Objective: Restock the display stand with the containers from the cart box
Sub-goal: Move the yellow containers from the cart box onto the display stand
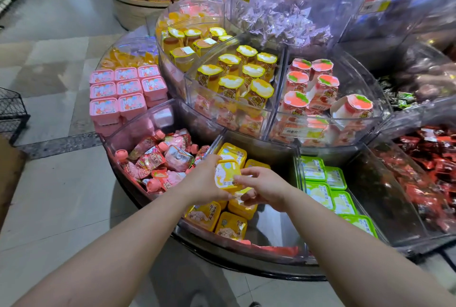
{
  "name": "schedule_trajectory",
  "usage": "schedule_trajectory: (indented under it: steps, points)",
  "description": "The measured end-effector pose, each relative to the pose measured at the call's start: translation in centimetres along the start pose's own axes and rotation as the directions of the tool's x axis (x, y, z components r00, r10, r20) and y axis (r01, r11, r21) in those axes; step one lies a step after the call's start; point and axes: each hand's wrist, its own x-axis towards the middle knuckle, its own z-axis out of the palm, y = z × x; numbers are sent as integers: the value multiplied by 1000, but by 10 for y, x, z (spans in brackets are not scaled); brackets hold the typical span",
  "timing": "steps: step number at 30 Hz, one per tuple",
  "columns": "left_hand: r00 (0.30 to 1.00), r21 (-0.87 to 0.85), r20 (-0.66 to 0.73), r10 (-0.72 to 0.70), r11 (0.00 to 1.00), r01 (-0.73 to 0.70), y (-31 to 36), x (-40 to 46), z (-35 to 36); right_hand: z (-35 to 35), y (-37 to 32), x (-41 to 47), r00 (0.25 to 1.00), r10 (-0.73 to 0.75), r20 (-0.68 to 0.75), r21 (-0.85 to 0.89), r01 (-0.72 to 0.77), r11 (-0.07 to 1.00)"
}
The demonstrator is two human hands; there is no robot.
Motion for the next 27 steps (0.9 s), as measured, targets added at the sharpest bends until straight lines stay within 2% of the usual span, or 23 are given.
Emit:
schedule_trajectory:
  steps: [5,11,14,17,21,24,27]
  points:
    - [998,15,56,-4,1000,3,-1,0,11,0,7,-4,998,-16,-62,48,19,999]
    - [992,-40,-96,-85,996,82,3,-9,32,-7,9,-6,997,75,-8,106,-74,992]
    - [993,-11,-33,-112,994,112,5,-14,37,-12,12,-6,996,74,-57,71,-70,995]
    - [995,-11,66,-75,997,76,5,-15,35,-17,22,0,986,31,-165,31,-26,999]
    - [991,-12,122,-57,998,59,3,-14,33,-18,34,7,959,13,-284,82,11,997]
    - [991,4,125,-54,999,53,-1,-11,33,-15,41,8,949,86,-305,104,-56,993]
    - [994,-18,99,-54,998,56,-7,-7,31,-16,41,4,962,99,-255,132,-66,989]
